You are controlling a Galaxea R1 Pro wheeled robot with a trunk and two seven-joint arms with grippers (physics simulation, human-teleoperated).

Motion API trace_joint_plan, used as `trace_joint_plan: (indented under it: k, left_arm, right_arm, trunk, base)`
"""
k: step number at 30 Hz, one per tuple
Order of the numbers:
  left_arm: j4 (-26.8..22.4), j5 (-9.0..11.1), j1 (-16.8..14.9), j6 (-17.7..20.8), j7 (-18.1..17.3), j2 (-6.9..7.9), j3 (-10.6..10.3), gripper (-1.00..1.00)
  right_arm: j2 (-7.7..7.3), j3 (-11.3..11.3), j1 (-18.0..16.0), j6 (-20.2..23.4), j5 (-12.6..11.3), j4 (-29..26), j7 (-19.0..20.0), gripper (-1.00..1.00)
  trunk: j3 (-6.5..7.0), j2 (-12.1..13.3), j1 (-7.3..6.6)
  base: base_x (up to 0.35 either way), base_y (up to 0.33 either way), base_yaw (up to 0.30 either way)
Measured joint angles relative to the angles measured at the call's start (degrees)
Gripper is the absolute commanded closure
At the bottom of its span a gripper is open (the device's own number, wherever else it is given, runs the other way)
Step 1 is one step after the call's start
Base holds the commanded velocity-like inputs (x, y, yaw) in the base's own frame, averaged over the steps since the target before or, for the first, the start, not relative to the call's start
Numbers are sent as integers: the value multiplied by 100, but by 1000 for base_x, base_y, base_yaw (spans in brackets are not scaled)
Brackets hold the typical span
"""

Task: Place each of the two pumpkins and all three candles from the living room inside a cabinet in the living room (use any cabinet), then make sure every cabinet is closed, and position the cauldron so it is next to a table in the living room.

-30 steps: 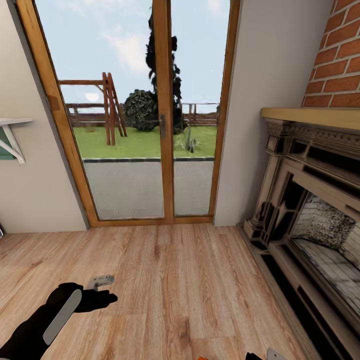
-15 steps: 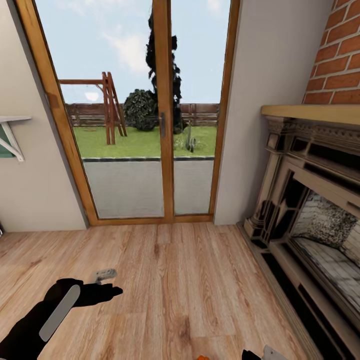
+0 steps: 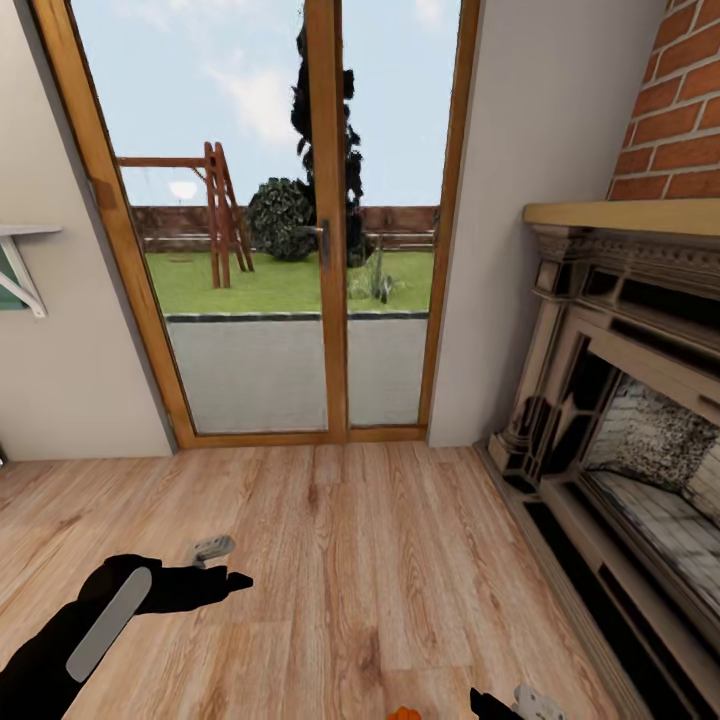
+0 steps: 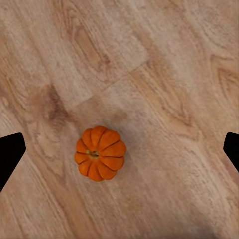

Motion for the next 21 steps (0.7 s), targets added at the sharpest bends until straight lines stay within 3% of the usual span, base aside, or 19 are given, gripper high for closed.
trace_joint_plan:
  k: [6,21]
  left_arm:
    - [0,376,18,55,-9,11,10,-100]
    - [0,422,21,117,-5,-1,1,-100]
  right_arm:
    - [1,5,0,36,0,6,-33,-100]
    - [3,3,0,14,-12,4,-38,-100]
  trunk:
    - [-108,-241,132]
    - [-377,-842,461]
  base:
    - [0,0,0]
    - [0,0,0]
